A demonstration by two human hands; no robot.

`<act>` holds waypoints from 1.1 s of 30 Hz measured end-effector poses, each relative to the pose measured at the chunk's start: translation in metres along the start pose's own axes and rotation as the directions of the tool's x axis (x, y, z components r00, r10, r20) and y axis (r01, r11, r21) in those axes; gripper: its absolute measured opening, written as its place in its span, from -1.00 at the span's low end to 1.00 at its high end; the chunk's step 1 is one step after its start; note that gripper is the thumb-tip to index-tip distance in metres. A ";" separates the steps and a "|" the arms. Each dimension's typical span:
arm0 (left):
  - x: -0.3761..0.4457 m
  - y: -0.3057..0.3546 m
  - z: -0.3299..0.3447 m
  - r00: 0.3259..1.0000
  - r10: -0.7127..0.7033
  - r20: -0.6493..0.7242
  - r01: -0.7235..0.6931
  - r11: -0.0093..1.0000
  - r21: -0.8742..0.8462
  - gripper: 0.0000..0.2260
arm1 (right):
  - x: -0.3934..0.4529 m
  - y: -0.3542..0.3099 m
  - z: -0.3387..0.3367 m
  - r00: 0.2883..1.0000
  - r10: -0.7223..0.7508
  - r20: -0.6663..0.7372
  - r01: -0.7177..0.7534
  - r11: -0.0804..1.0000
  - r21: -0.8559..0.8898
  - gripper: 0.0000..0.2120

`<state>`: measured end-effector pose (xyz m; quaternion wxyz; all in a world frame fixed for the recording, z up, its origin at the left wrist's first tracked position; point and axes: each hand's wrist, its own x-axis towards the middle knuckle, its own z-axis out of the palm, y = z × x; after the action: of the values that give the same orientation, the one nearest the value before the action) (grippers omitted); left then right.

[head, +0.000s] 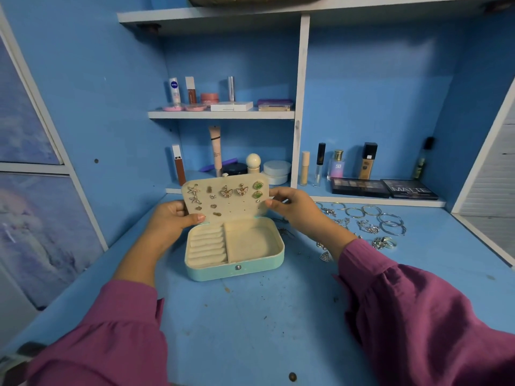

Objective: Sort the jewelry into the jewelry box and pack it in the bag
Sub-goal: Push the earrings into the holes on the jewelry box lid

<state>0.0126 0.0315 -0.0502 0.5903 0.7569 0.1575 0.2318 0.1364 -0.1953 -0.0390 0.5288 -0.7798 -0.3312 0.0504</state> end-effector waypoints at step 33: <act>-0.001 -0.014 0.003 0.999 -0.047 0.008 0.048 0.988 -0.150 -0.81 | -0.049 -0.006 -0.067 0.878 0.304 0.369 -0.101 0.873 -0.478 -0.87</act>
<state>0.0144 0.0320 -0.0641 0.6514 0.7069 0.1561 0.2273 0.1245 -0.2750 -0.0175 0.2412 -0.8796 -0.3571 0.2017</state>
